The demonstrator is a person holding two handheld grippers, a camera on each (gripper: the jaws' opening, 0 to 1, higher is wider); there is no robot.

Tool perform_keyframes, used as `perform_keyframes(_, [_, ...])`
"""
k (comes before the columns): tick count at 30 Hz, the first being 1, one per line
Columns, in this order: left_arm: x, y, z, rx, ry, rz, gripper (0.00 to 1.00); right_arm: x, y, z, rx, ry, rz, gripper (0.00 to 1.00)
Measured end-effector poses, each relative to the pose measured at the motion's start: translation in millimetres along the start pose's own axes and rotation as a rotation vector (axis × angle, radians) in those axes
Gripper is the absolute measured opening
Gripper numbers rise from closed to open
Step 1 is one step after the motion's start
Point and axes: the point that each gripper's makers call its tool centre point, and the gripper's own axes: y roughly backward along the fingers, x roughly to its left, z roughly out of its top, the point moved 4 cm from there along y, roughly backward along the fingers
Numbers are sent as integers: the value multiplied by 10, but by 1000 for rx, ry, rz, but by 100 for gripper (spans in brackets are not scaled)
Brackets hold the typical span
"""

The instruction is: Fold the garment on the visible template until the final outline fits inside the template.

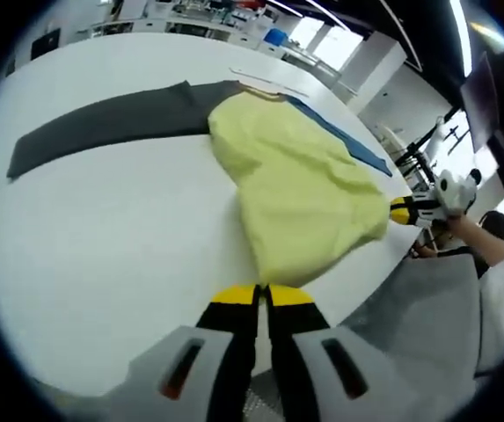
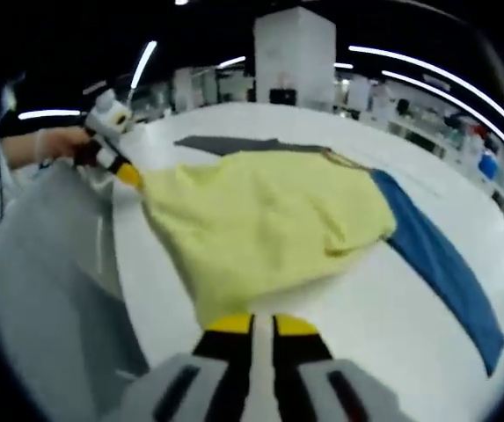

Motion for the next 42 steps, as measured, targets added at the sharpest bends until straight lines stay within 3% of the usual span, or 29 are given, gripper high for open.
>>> perform_keyframes(5, [22, 44, 80, -16, -9, 5, 0, -22, -20, 198, -42, 1, 2, 0])
perform_keyframes(12, [133, 144, 349, -75, -27, 32, 0, -54, -208, 576, -79, 65, 18, 0])
perform_keyframes(19, [157, 125, 486, -85, -50, 41, 0, -21, -432, 738, -74, 100, 46, 0])
perform_keyframes(22, [168, 112, 480, -81, -51, 44, 0, -16, -482, 740, -64, 113, 49, 0])
perform_keyframes(29, [218, 88, 423, -72, -38, 48, 0, -111, -278, 690, -93, 43, 33, 3])
perform_keyframes(34, [221, 76, 386, -64, -32, 48, 0, -91, -123, 497, -81, -42, 58, 17])
perform_keyframes(42, [221, 79, 383, -58, -35, 49, 0, 203, -75, 257, -56, -94, 140, 29])
